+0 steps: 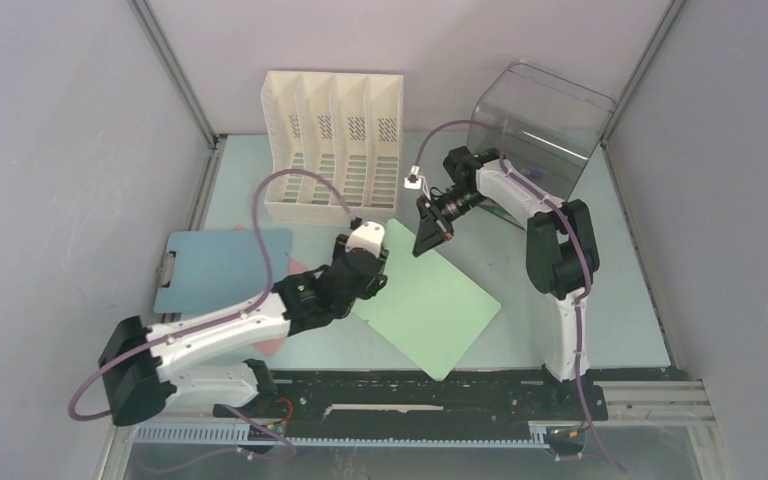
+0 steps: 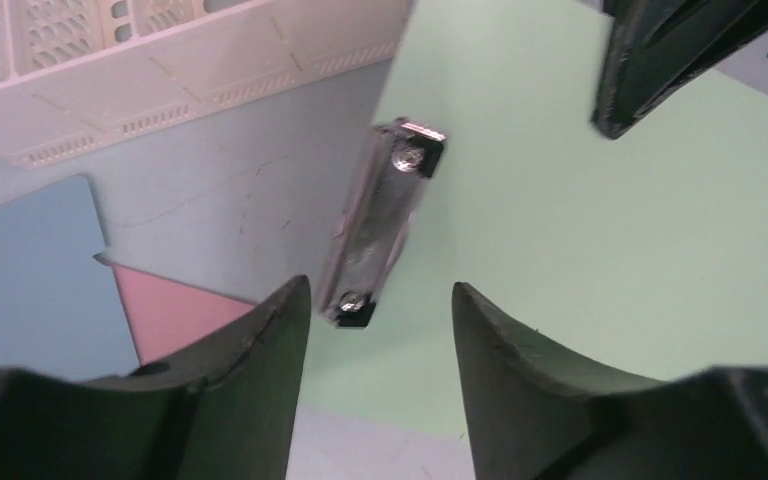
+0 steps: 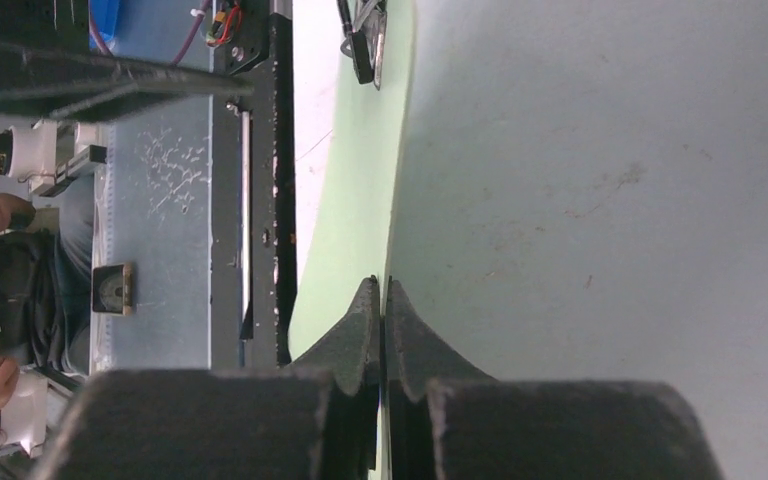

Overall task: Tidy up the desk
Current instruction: Pick up the folder from the corner of the board.

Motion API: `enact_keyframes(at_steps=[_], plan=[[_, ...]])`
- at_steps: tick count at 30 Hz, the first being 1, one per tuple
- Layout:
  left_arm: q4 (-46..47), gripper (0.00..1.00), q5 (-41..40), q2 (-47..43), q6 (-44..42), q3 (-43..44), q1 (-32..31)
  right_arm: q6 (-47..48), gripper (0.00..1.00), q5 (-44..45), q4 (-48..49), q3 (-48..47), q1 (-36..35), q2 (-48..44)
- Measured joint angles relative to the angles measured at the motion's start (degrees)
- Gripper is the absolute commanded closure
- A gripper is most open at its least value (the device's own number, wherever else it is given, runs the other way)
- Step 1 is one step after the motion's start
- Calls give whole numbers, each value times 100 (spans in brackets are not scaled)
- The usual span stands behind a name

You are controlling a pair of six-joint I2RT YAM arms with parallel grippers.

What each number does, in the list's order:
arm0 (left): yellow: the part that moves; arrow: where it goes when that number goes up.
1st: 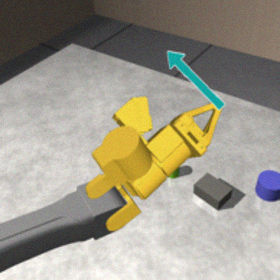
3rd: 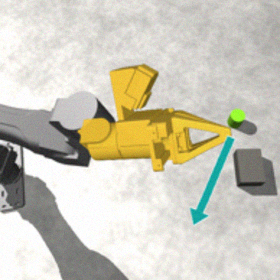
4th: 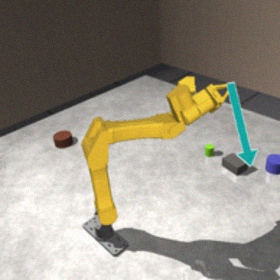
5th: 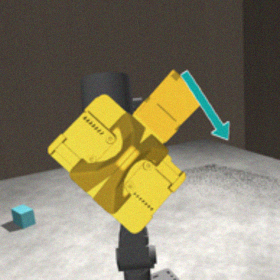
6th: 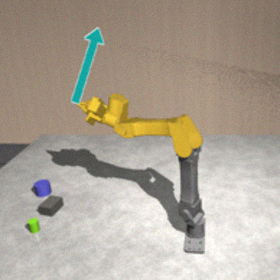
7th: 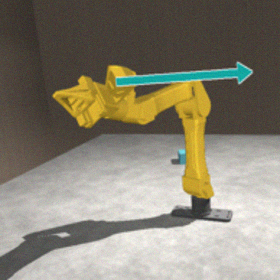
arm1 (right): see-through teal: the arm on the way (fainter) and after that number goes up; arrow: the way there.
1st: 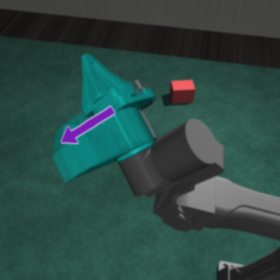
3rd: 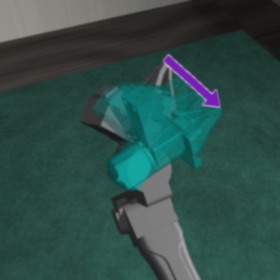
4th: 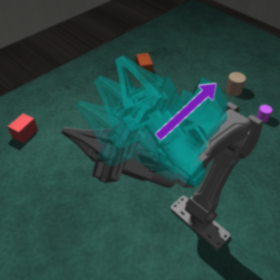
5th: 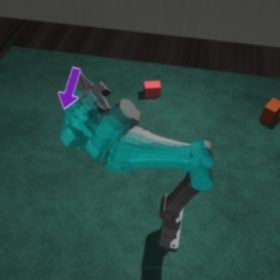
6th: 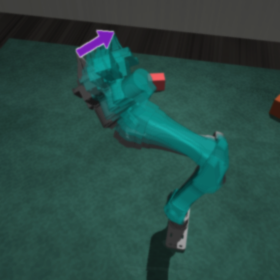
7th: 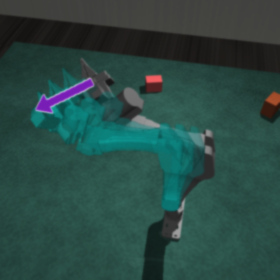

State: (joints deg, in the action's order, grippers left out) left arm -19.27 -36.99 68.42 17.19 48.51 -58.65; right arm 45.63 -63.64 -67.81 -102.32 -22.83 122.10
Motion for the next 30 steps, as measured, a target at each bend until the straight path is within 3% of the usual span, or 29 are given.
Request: enact_keyframes(at_steps=[7, 12, 16, 22, 30], plan=[[933, 1, 437, -2221, 297, -1587, 2, -98, 100, 50, 129, 415, 44, -699], [1917, 0, 739, -3812, 586, -2802, 39, -114, 100, -125, 129, 415, 140, -1281], [2264, 0, 1152, -4459, 992, -3318, 343, -144, 100, -286, 63, 413, 282, -1587], [3027, 0, 2251, -4787, 1432, -3670, 918, -136, 100, -466, -203, 645, 365, -2072], [4533, 0, 3628, -4645, 1821, -4461, 984, -330, 100, -597, -96, 1613, 619, -3134]])
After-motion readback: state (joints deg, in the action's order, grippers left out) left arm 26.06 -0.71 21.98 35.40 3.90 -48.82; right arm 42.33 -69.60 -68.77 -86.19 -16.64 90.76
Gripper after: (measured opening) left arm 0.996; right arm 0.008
